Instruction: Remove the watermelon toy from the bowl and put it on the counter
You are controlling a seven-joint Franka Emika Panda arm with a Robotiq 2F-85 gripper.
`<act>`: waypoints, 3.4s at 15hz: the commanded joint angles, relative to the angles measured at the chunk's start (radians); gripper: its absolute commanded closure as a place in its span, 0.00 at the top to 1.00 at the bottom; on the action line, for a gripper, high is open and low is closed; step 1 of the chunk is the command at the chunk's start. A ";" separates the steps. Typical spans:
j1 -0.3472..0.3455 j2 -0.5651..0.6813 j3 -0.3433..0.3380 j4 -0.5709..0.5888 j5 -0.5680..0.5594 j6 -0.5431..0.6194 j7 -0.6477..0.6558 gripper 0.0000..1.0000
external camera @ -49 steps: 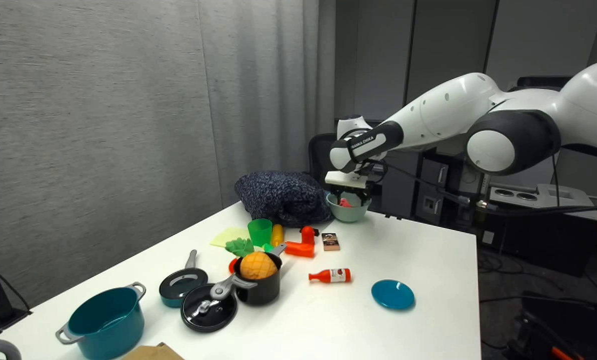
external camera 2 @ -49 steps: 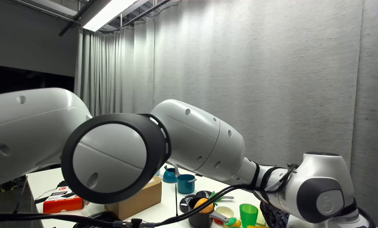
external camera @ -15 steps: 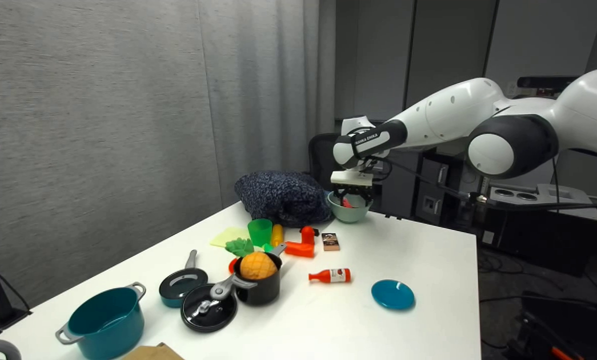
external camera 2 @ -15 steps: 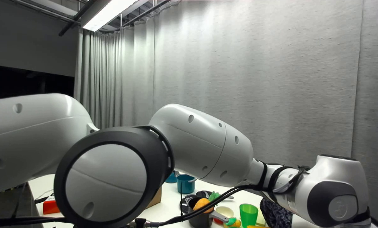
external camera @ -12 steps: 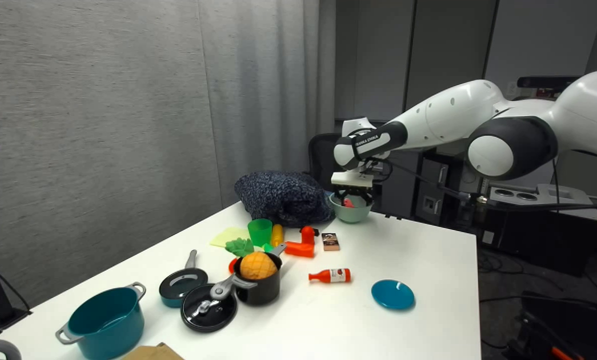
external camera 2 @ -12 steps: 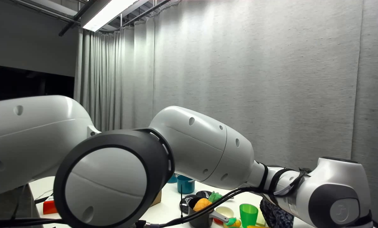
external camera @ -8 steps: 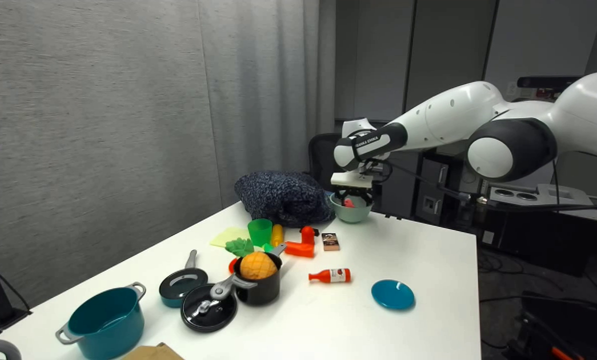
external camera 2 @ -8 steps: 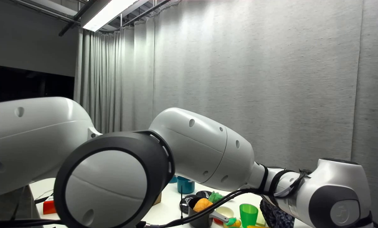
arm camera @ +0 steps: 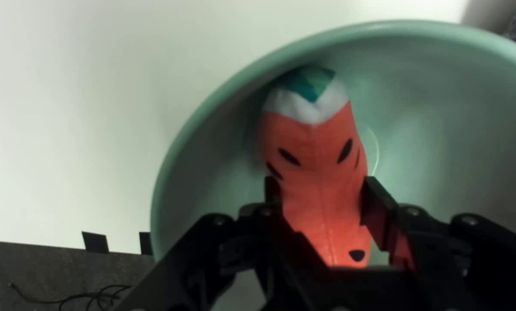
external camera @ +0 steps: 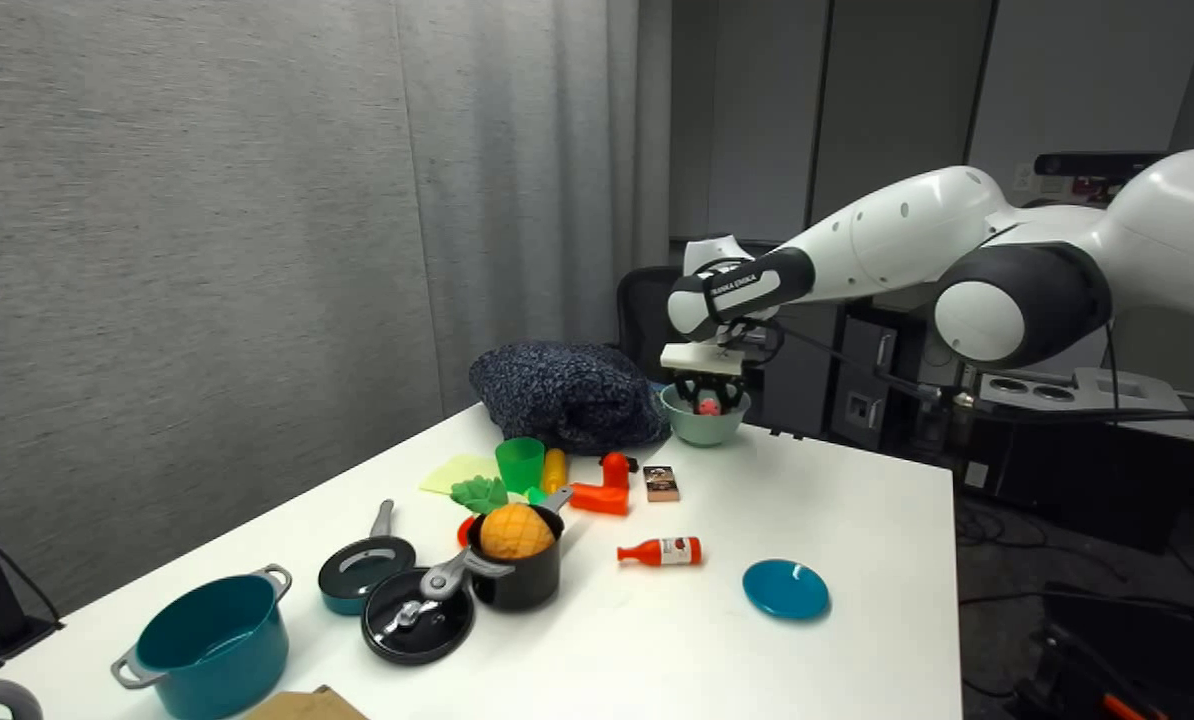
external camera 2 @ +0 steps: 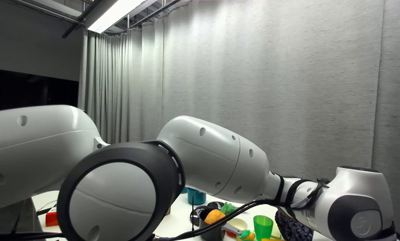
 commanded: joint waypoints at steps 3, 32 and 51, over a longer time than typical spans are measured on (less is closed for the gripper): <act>0.003 0.020 0.005 0.068 0.005 0.010 0.016 0.05; 0.114 -0.217 0.251 -0.137 -0.005 -0.325 -0.365 0.01; 0.213 -0.402 0.216 -0.561 0.082 -0.092 -0.471 0.01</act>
